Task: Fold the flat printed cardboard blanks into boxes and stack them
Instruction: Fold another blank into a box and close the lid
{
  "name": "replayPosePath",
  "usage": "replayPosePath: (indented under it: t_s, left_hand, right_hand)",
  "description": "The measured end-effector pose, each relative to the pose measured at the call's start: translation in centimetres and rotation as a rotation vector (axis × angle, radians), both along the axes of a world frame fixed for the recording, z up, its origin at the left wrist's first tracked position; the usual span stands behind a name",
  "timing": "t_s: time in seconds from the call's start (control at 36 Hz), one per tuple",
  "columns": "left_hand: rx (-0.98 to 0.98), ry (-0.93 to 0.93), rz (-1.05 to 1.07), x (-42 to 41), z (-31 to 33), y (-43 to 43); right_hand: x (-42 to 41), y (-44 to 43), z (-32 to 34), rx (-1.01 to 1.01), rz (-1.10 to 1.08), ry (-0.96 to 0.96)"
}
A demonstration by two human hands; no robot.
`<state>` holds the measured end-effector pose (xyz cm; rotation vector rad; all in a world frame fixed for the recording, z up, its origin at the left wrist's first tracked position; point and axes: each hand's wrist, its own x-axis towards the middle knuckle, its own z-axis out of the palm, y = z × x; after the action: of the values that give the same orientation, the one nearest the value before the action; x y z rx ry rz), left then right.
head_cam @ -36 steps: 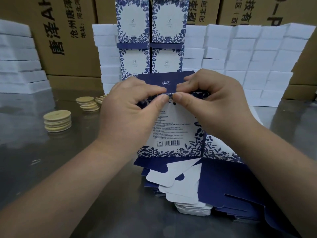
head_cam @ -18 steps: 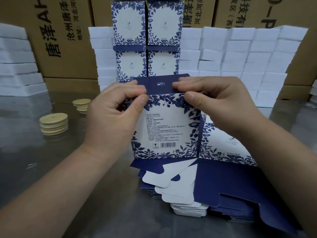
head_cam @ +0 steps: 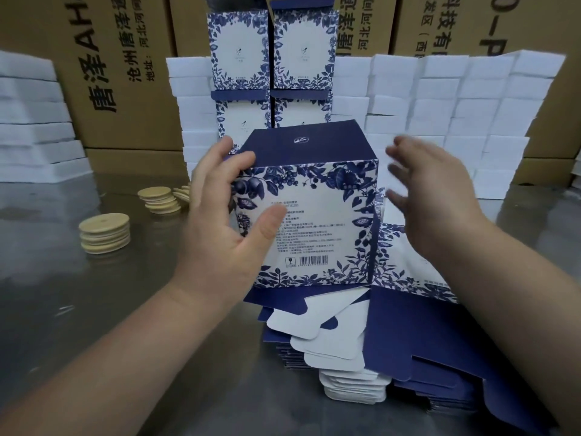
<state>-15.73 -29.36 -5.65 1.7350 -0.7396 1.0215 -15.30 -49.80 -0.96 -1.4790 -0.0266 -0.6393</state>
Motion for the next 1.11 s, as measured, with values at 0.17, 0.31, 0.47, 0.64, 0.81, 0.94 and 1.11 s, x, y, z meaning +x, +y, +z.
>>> replayPosePath:
  t_s: [0.17,0.31,0.47,0.64,0.81,0.94,1.11]
  left_hand:
    - [0.125,-0.010,0.087,0.1,-0.4,-0.4]
    - [0.086,0.134,0.098,0.0,-0.4,-0.6]
    - [0.012,0.106,0.018,-0.7,-0.2,-0.5]
    - [0.023,0.124,0.066,-0.2,-0.5,-0.7]
    - [-0.169,0.147,0.172,0.5,-0.3,-0.5]
    - [-0.446,0.386,0.016,1.0,-0.1,-0.6]
    - [-0.633,0.541,-0.552,1.4,-0.7,-0.8]
  right_hand:
    - [0.8,0.2,-1.0,-0.074,0.136,0.108]
    - [0.4,0.8,-0.8,-0.263,0.045,-0.006]
    - [1.3,0.3,-1.7,-0.169,0.151,0.205]
    - [1.1,0.6,-1.8,0.004,0.175,0.170]
    - [0.7,0.7,-1.2,-0.043,0.139,0.077]
    - [0.2,0.9,-1.8,-0.220,0.127,-0.070]
    - [0.4,0.9,-2.5,-0.245,0.198,-0.026]
